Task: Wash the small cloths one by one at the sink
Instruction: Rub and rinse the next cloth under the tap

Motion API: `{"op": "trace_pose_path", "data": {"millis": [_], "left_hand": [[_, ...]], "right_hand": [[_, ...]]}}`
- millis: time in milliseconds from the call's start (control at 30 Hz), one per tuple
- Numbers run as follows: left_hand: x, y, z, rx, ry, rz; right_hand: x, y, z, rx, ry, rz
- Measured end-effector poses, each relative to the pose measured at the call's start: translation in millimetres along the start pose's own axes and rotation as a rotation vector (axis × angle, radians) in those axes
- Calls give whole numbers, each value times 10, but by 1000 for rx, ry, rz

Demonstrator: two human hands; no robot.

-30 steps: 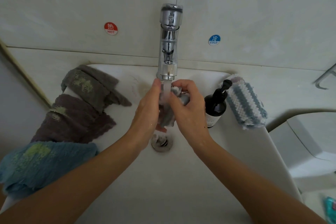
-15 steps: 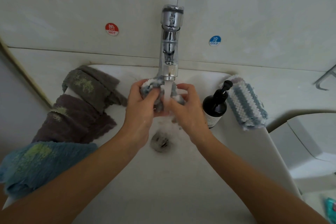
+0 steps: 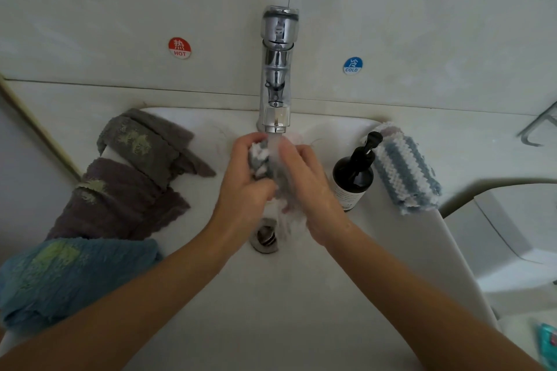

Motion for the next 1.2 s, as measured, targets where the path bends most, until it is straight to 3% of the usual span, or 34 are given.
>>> {"op": "trace_pose_path", "data": {"millis": [100, 233, 433, 667, 867, 1200], "left_hand": [[-75, -55, 41, -9, 9, 33], [-90, -17, 208, 13, 169, -61], [-38, 18, 193, 40, 285, -243], [-25, 63, 147, -17, 136, -223], [-109, 15, 168, 135, -4, -143], [-68, 37, 222, 23, 41, -238]], "right_hand": [[29, 10, 8, -10, 76, -50], [-36, -22, -8, 71, -1, -96], [-152, -76, 14, 63, -47, -32], [-167, -140, 19, 76, 93, -66], [-89, -78, 14, 159, 206, -171], [-166, -88, -55, 123, 74, -98]]}}
Point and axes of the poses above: each hand's wrist, its own y-axis towards the middle knuckle, its own x-axis out of the back of the hand, z = x × y, the point moved 2 cm from there along y, towards the middle knuckle, and after that the axes turned 2 degrees about z, right-handed, at the moved point
